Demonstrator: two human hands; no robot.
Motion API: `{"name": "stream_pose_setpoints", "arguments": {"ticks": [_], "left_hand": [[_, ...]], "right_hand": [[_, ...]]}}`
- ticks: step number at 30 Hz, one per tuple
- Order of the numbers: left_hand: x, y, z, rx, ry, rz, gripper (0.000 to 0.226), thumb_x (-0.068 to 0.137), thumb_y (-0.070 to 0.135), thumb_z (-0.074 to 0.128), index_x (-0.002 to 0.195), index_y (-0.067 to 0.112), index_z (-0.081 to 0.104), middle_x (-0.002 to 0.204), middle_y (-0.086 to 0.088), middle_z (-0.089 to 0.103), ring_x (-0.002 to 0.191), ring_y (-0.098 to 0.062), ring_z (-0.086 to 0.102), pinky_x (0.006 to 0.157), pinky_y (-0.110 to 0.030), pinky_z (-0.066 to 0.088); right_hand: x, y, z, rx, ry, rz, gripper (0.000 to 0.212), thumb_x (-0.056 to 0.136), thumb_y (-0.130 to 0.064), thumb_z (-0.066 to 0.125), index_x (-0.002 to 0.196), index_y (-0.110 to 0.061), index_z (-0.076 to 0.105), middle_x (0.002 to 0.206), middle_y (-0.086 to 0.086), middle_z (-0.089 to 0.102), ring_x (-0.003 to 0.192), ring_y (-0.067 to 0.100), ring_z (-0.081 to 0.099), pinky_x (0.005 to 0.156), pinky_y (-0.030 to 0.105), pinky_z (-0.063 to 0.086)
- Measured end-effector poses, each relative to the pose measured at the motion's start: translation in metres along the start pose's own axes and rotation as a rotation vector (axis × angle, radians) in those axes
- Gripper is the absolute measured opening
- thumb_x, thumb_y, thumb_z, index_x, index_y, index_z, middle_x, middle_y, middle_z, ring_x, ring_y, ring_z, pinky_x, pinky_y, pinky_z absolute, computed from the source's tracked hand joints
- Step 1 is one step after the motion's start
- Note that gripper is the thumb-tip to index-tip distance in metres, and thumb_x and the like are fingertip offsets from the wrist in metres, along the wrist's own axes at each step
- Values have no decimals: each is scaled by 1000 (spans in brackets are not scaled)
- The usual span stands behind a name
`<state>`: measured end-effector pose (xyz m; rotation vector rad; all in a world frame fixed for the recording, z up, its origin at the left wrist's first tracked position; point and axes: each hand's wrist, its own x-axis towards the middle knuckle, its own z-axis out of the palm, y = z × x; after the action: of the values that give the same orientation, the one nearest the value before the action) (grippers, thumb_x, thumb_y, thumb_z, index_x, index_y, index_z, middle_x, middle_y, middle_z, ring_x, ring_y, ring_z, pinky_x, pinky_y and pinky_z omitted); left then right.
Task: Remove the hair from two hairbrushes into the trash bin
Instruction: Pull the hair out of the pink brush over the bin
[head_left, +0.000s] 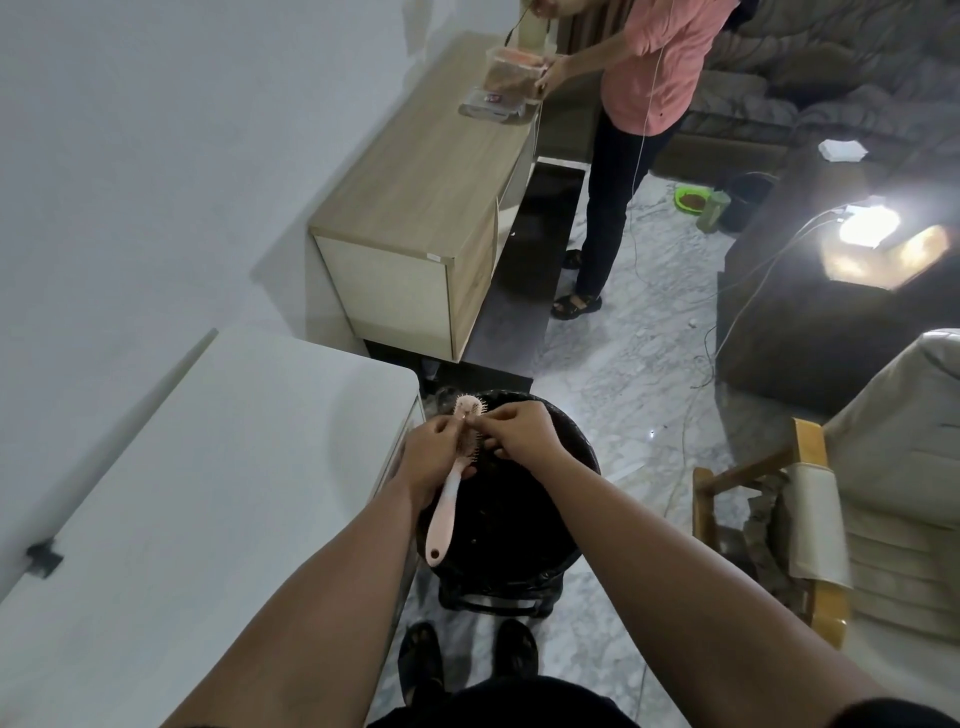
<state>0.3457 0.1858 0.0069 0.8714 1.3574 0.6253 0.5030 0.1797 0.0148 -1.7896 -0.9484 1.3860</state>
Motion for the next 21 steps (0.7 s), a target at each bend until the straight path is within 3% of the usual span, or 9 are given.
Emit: {"name": "stream_pose_setpoints", "arguments": {"ticks": [5,8,11,18,21], "left_hand": [[-3,-4,4,90,-10,31,36,108,40,50,119,10,65,109,-20,71,83,-24,69,57,-30,58],[0,-3,5,135,83,57,39,108,43,39,120,14,62,108,-21,72,80,-25,68,50,-28,51],[1,6,-2,168,128,74,34,112,35,33,120,14,57,100,-18,69,69,-19,62,41,-21,46],[9,11,-15,209,150,78,38,112,38,33,129,12,55,111,-20,68,77,-21,63,44,-21,46],[7,12,-13,176,128,46,39,111,45,37,126,15,56,108,-12,65,83,-22,63,50,-24,51]], "right_hand": [[5,1,-1,-150,52,-36,20,87,-15,81,68,-12,77,53,0,68,48,12,61,58,30,56],[6,6,-13,-245,92,-16,16,86,-13,78,70,-10,79,60,4,72,52,14,64,65,35,63],[7,22,-36,-404,176,43,14,85,-17,77,73,-10,81,61,-1,70,61,17,66,71,33,60],[6,56,-65,-507,374,260,13,82,-10,65,88,-6,75,88,15,73,84,32,71,73,34,59],[3,47,-59,-465,317,222,16,78,-12,60,78,-11,76,77,10,73,78,34,73,71,40,63]]}}
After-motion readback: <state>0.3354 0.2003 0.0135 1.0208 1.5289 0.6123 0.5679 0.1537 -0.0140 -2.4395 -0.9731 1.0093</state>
